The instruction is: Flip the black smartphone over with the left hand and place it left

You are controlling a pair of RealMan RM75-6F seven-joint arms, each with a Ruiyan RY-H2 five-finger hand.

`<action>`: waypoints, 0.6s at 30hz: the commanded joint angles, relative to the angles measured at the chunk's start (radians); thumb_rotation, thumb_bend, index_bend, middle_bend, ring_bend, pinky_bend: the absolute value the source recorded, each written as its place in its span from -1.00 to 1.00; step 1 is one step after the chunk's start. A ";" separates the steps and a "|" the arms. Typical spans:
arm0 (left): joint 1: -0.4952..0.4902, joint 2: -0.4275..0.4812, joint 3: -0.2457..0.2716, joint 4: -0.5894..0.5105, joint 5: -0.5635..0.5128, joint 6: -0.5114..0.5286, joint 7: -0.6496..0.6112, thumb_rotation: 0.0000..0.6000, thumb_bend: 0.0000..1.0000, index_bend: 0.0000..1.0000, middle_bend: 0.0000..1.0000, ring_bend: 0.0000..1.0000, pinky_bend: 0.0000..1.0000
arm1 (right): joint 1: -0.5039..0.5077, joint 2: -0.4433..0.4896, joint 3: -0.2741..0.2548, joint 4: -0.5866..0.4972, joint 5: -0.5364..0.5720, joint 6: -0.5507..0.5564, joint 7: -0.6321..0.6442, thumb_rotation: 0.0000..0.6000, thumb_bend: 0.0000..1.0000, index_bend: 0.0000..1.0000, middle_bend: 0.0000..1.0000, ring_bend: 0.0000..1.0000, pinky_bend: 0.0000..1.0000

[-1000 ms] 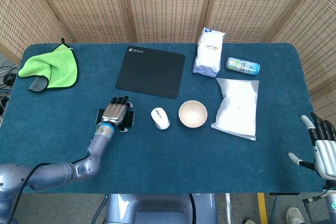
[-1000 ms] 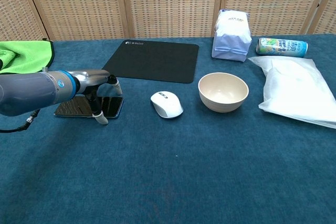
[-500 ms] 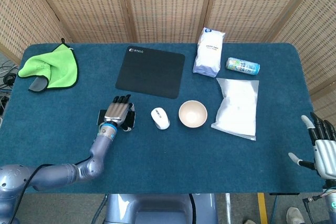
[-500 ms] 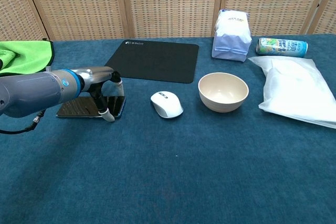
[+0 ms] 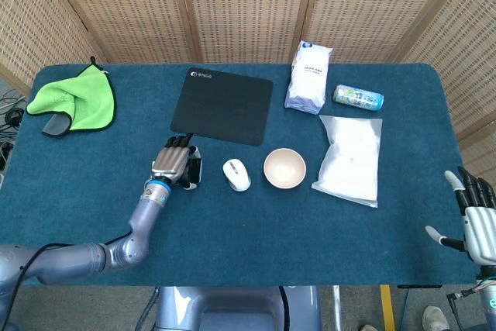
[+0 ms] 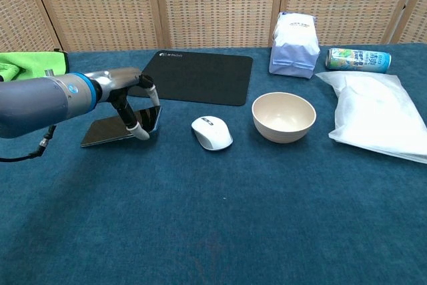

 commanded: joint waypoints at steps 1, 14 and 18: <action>0.034 0.058 -0.023 -0.058 0.042 -0.003 -0.065 1.00 -0.80 0.28 -1.00 -1.00 -1.00 | 0.000 -0.001 -0.001 -0.001 -0.001 -0.001 -0.003 1.00 -1.00 -1.00 -1.00 -1.00 -1.00; 0.175 0.179 -0.041 -0.144 0.225 -0.062 -0.376 1.00 -0.81 0.28 -1.00 -1.00 -1.00 | -0.001 -0.007 -0.002 -0.003 -0.002 0.004 -0.019 1.00 -1.00 -1.00 -1.00 -1.00 -1.00; 0.225 0.208 -0.037 -0.155 0.317 -0.056 -0.479 1.00 -0.81 0.28 -1.00 -1.00 -1.00 | -0.001 -0.007 -0.002 -0.003 0.001 0.004 -0.020 1.00 -1.00 -1.00 -1.00 -1.00 -1.00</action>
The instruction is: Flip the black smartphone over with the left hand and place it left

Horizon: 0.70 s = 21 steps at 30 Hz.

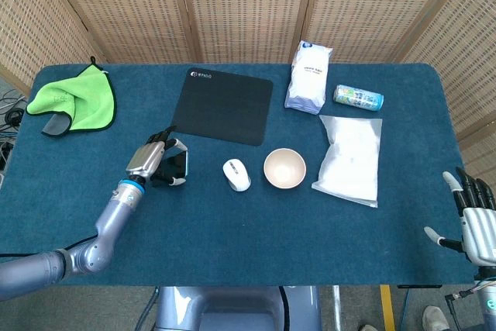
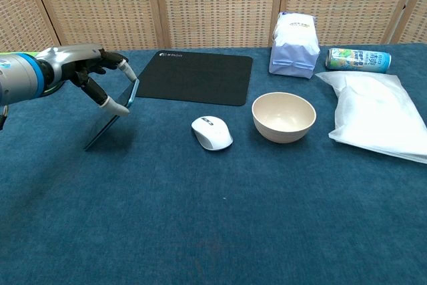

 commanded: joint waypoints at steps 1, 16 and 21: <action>0.058 0.037 0.004 -0.017 0.093 0.002 -0.098 1.00 -0.81 0.28 -1.00 -1.00 -1.00 | 0.000 0.000 0.000 0.000 0.001 -0.001 -0.001 1.00 -1.00 -1.00 -1.00 -1.00 -1.00; 0.241 0.097 0.034 0.055 0.361 0.099 -0.492 1.00 -0.81 0.28 -1.00 -1.00 -1.00 | -0.001 -0.006 -0.003 -0.002 -0.008 0.005 -0.014 1.00 -1.00 -1.00 -1.00 -1.00 -1.00; 0.296 0.119 0.059 0.091 0.371 0.128 -0.531 1.00 -0.81 0.28 -1.00 -1.00 -1.00 | 0.000 -0.010 -0.006 -0.003 -0.011 0.003 -0.022 1.00 -1.00 -1.00 -1.00 -1.00 -1.00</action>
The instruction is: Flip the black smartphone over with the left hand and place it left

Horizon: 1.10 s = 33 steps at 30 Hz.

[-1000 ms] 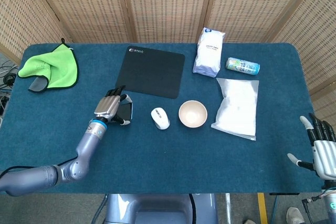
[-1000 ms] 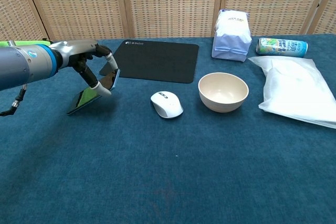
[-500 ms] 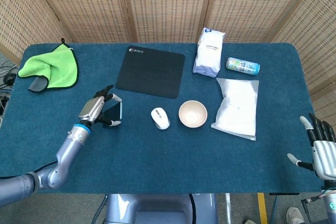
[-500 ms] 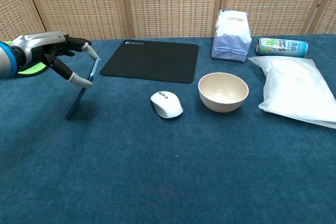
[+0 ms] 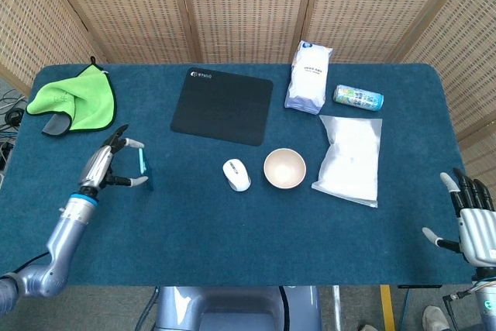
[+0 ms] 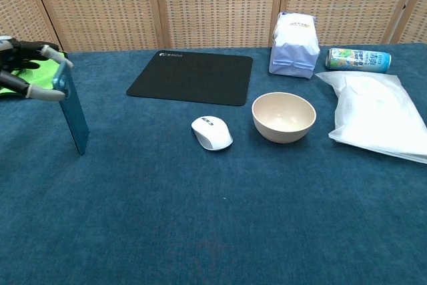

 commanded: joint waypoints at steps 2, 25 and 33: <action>0.043 0.022 0.023 0.031 0.004 0.023 -0.029 1.00 -0.81 0.22 -1.00 -1.00 -1.00 | 0.001 -0.002 -0.003 -0.001 -0.004 -0.001 -0.005 1.00 -1.00 -1.00 -1.00 -1.00 -1.00; 0.215 0.280 0.069 -0.184 0.041 0.259 0.249 1.00 -0.98 -1.00 -1.00 -1.00 -1.00 | 0.002 -0.007 -0.013 -0.014 -0.026 0.004 -0.025 1.00 -1.00 -1.00 -1.00 -1.00 -1.00; 0.293 0.391 0.141 -0.292 0.176 0.383 0.372 1.00 -1.00 -1.00 -1.00 -1.00 -1.00 | -0.006 -0.002 -0.009 -0.021 -0.032 0.028 -0.029 1.00 -1.00 -1.00 -1.00 -1.00 -1.00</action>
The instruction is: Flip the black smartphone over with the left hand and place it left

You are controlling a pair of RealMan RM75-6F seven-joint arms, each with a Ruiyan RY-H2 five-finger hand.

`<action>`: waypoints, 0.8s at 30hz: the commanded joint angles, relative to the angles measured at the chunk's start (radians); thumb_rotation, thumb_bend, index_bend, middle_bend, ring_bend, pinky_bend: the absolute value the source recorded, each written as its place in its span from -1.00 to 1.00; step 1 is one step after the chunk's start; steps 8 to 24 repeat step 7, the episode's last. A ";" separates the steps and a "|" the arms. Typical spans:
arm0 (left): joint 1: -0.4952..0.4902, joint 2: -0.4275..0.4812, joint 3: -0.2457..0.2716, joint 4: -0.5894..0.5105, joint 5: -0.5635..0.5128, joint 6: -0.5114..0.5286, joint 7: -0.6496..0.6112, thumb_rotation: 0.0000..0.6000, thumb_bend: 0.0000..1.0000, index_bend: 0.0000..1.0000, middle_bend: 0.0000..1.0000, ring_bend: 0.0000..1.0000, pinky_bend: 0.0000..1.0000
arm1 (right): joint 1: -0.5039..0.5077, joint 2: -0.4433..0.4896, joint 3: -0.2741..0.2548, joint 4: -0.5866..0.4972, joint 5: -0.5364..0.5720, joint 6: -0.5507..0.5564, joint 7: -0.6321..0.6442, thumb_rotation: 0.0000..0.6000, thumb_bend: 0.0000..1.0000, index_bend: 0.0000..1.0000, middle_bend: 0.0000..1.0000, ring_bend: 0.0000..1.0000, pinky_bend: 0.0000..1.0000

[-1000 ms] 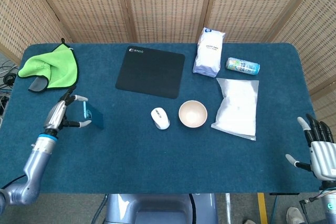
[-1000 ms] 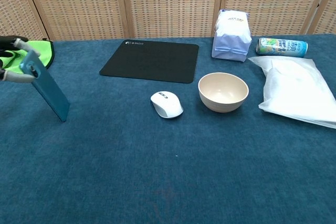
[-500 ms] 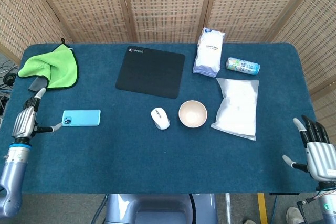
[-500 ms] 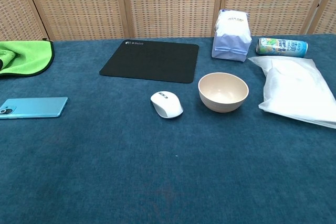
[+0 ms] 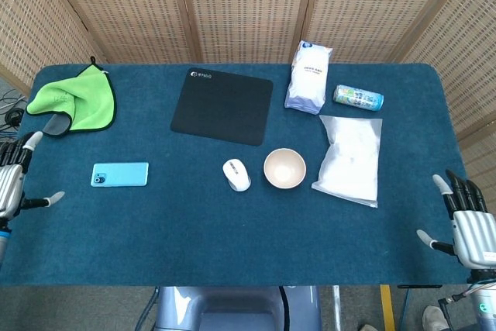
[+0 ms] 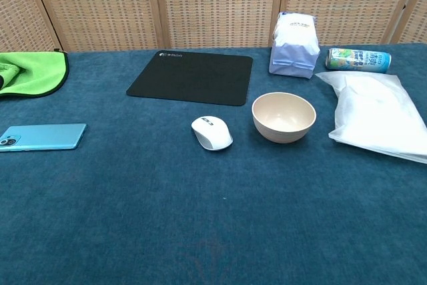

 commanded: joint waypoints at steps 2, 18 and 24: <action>0.070 0.028 0.058 -0.024 0.101 0.096 0.027 1.00 -1.00 -1.00 -1.00 -1.00 -1.00 | -0.005 -0.002 0.004 0.000 -0.002 0.017 -0.007 1.00 -1.00 -1.00 -1.00 -1.00 -1.00; 0.105 0.015 0.080 -0.004 0.167 0.151 -0.014 1.00 -1.00 -1.00 -1.00 -1.00 -1.00 | -0.009 -0.004 0.007 -0.001 -0.004 0.030 -0.014 1.00 -1.00 -1.00 -1.00 -1.00 -1.00; 0.105 0.015 0.080 -0.004 0.167 0.151 -0.014 1.00 -1.00 -1.00 -1.00 -1.00 -1.00 | -0.009 -0.004 0.007 -0.001 -0.004 0.030 -0.014 1.00 -1.00 -1.00 -1.00 -1.00 -1.00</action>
